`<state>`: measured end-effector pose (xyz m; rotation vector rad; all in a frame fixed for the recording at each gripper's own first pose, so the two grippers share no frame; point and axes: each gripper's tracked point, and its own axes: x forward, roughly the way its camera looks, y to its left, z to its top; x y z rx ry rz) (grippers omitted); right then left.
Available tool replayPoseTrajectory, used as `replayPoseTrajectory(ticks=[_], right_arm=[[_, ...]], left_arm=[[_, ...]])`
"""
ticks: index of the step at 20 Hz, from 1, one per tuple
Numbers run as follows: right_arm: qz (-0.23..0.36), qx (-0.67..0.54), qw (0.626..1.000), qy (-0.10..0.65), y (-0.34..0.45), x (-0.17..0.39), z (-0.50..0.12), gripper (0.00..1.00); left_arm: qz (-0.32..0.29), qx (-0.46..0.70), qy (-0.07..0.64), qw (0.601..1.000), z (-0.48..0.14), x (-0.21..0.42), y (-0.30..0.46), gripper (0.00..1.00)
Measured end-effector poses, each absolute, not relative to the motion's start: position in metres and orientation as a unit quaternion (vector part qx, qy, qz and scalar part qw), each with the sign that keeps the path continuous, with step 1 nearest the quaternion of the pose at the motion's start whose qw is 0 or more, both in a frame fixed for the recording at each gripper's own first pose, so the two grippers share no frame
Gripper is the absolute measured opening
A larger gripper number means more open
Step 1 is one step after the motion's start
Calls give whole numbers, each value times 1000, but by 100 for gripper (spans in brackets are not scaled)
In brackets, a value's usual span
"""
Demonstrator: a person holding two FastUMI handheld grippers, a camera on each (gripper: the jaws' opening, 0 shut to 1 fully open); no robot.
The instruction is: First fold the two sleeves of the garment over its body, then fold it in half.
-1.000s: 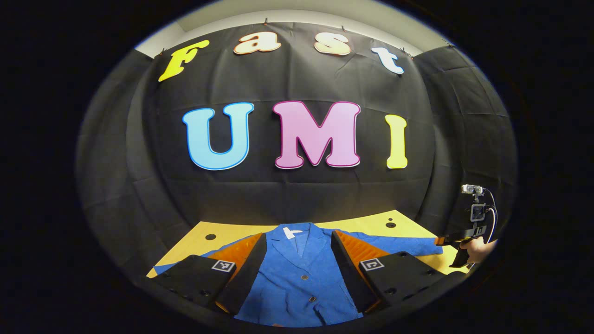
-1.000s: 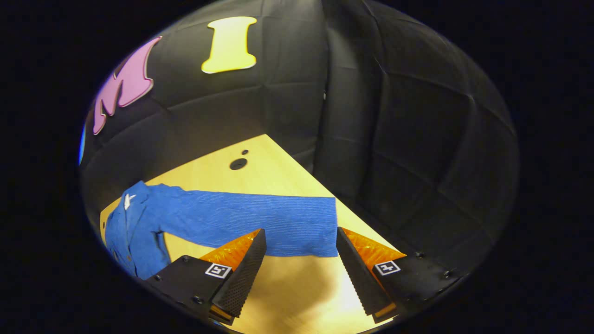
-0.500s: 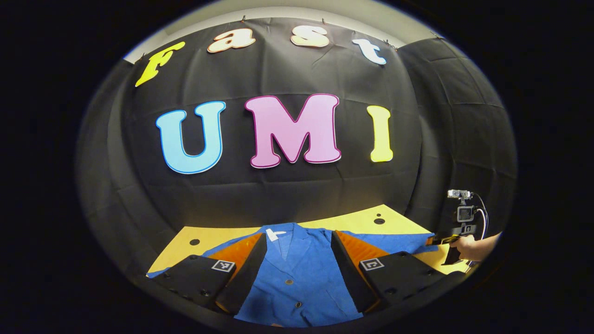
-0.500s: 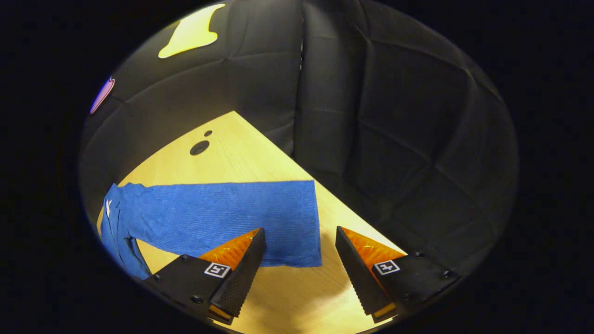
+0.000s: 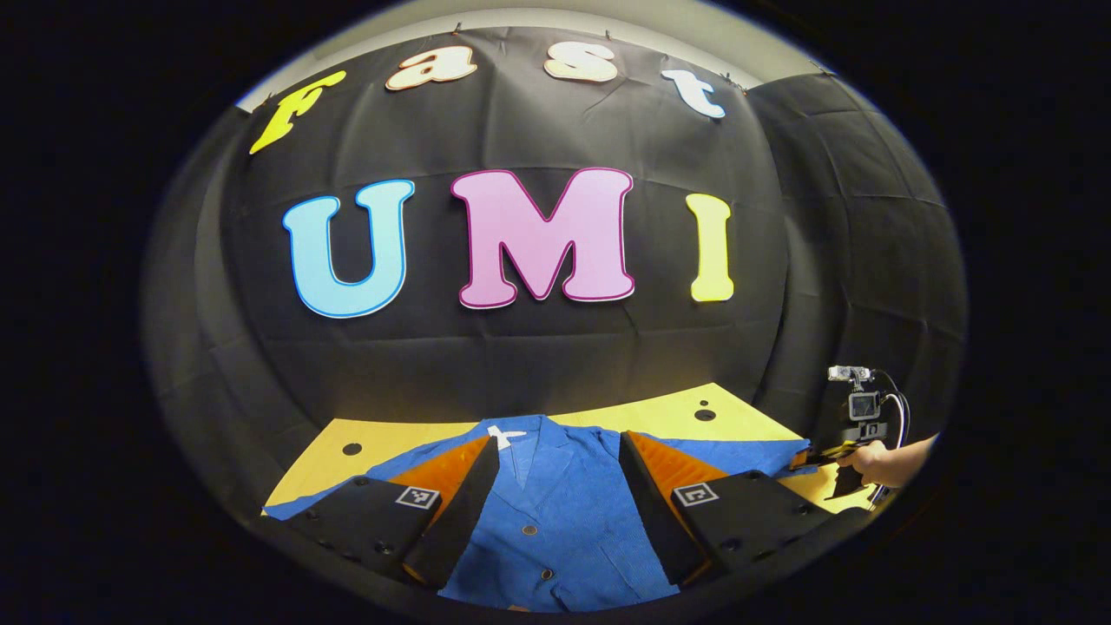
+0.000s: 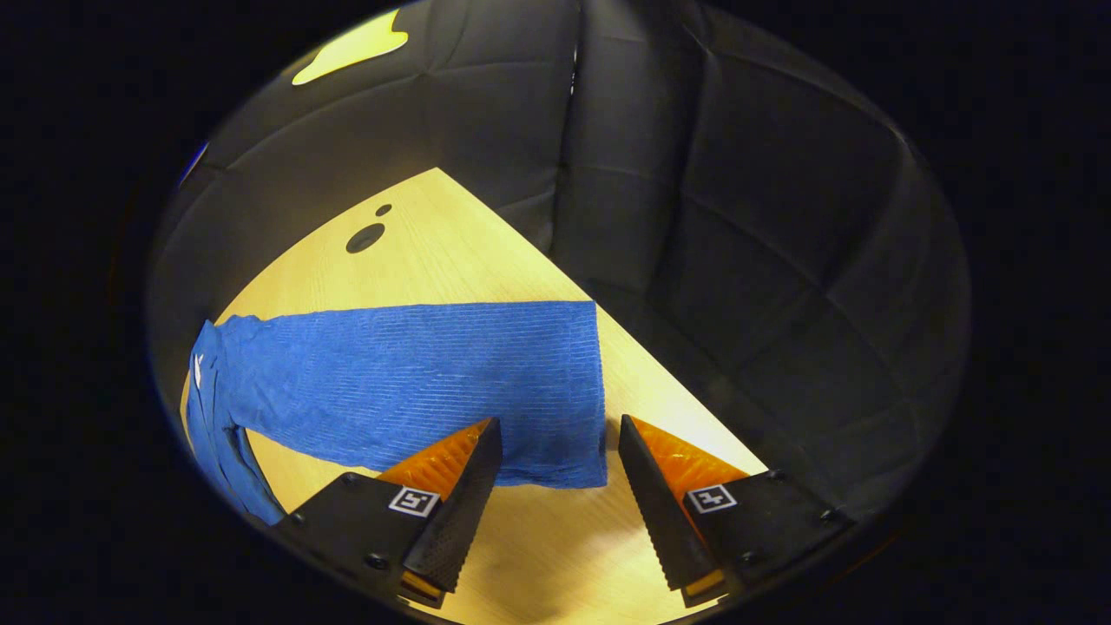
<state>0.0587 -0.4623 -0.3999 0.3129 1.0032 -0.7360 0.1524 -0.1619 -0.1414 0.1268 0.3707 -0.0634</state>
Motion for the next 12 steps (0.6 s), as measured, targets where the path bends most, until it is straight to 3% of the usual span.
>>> replayPoseTrajectory(ticks=[1, 3, 4, 6, 7, 8, 11, 12], right_arm=[[-343, 148, 800, 469, -461, 61, -400, 83], [-345, 142, 801, 468, -460, 64, -400, 54], [-334, 156, 805, 464, -453, 70, -404, 53], [-338, 163, 809, 453, -455, 73, -402, 25], [-346, 176, 801, 457, -453, 72, -403, 24], [-345, 190, 801, 451, -452, 77, -401, 7], [-327, 263, 797, 434, -449, 85, -401, 7], [-319, 291, 793, 430, -446, 86, -401, 1]], left_arm=[[-30, 58, 185, 981, -141, 151, -161, 80], [-23, 47, 187, 981, -144, 148, -157, 80], [-18, 41, 190, 981, -147, 146, -153, 80], [-6, 31, 194, 980, -148, 141, -145, 81], [-2, 29, 195, 980, -147, 139, -142, 80], [3, 29, 196, 980, -148, 136, -138, 80], [16, 35, 194, 980, -145, 133, -126, 80], [19, 37, 194, 980, -146, 131, -124, 80]])
